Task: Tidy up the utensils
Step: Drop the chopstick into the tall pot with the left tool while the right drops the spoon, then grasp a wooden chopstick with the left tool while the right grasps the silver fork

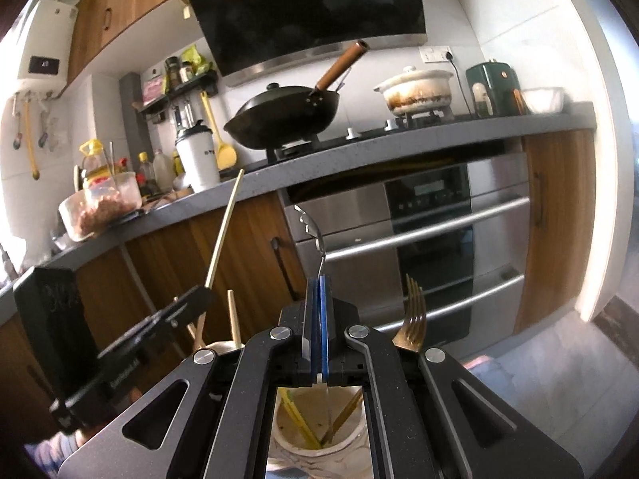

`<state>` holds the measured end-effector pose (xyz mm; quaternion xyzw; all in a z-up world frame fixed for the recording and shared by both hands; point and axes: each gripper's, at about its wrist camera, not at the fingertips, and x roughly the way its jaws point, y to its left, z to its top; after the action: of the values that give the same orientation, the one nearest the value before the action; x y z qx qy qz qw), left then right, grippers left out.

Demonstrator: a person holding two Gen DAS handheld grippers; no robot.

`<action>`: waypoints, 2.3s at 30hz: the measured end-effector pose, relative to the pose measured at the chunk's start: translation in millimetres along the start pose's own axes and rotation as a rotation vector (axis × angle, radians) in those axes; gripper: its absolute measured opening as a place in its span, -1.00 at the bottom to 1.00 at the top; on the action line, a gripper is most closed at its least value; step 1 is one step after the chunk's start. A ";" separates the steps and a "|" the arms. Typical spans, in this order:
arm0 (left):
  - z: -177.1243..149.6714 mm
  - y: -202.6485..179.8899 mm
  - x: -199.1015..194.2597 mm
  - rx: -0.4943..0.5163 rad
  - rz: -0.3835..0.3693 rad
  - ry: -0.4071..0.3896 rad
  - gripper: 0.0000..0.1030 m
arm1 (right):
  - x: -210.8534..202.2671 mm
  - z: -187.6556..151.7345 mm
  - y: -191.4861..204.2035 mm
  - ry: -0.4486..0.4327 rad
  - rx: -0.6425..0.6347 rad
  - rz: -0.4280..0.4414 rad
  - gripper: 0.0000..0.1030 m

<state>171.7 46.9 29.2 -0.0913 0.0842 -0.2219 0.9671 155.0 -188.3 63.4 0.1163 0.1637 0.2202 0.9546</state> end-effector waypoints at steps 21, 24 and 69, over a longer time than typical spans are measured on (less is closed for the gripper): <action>-26.5 -0.3 -25.6 0.069 0.076 0.125 -0.88 | 32.4 -45.9 -14.4 0.188 0.032 -0.040 -0.96; -23.6 -1.5 -28.5 0.077 0.082 0.123 -0.84 | 28.7 -44.6 -11.8 0.187 0.020 -0.037 -0.89; -65.6 -33.9 -106.7 0.119 0.202 0.343 0.89 | -91.0 -114.5 -22.2 0.270 -0.040 -0.229 0.90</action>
<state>49.6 55.2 -14.1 0.0142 0.2429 -0.1407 0.9597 44.6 -232.4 -24.5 0.0473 0.2981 0.1268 0.9449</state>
